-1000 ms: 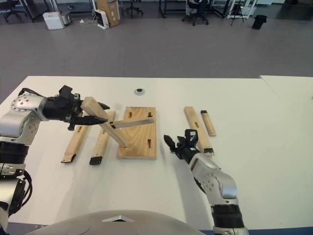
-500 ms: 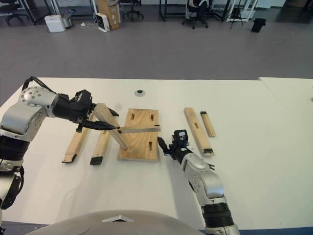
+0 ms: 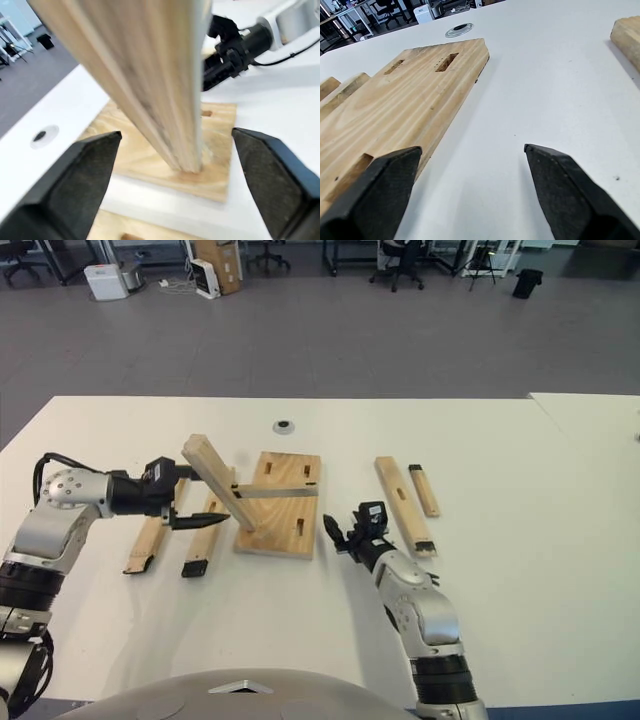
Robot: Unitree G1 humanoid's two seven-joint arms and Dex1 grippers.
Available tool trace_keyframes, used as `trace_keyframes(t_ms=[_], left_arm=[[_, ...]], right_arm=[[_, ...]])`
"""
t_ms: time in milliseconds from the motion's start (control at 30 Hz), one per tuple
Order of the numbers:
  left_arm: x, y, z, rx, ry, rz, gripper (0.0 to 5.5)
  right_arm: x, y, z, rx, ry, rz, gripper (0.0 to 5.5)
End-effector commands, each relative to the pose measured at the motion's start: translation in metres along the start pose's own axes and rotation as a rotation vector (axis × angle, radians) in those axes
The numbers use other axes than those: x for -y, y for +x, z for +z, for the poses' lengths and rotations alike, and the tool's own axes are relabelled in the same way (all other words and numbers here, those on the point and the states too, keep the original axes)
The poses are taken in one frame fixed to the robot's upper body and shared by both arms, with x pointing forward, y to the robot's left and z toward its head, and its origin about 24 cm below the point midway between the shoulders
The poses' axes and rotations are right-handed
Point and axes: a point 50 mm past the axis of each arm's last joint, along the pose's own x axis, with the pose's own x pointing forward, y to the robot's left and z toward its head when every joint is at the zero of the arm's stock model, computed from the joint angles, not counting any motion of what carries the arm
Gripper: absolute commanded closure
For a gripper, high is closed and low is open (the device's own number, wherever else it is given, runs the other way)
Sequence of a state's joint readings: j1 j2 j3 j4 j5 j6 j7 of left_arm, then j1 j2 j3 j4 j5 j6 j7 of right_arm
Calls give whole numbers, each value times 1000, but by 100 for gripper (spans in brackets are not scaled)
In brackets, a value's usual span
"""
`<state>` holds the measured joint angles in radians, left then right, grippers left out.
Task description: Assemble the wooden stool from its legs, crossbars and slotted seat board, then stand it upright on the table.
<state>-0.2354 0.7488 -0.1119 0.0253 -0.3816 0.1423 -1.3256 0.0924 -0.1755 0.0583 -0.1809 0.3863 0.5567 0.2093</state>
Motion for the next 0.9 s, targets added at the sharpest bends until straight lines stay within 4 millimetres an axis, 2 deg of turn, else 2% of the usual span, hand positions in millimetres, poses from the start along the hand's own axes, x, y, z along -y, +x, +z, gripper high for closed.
trace_keyframes(t_ms=[33, 100, 133, 233, 400, 567, 700, 833, 900], left_arm=[[3, -19, -11, -76, -61, 72, 144], [-1, -30, -39, -261, -69, 205, 144], [2, -30, -51, -289, -95, 240, 144], [14, -19, -67, -277, -142, 283, 144], [22, 1, -60, -153, -261, 454, 144], [39, 9, -71, -318, -364, 590, 144], [61, 17, -82, -384, -404, 578, 144], [62, 21, -90, -389, -410, 583, 144], [62, 22, -102, -413, -411, 595, 144]], right_arm=[[-1, -1, 0, -2, -3, 1, 167], [-2, -1, -1, -5, 3, 5, 167], [-2, -1, -2, -12, -1, 8, 167], [-4, 0, -5, -29, -12, 17, 167], [-6, -2, -11, -46, -7, 10, 167], [-11, -3, -16, -41, 30, -3, 167], [-12, -2, -16, -35, 39, -7, 167], [-16, -1, -18, -40, 47, -3, 167], [-18, 0, -19, -43, 50, 3, 167]])
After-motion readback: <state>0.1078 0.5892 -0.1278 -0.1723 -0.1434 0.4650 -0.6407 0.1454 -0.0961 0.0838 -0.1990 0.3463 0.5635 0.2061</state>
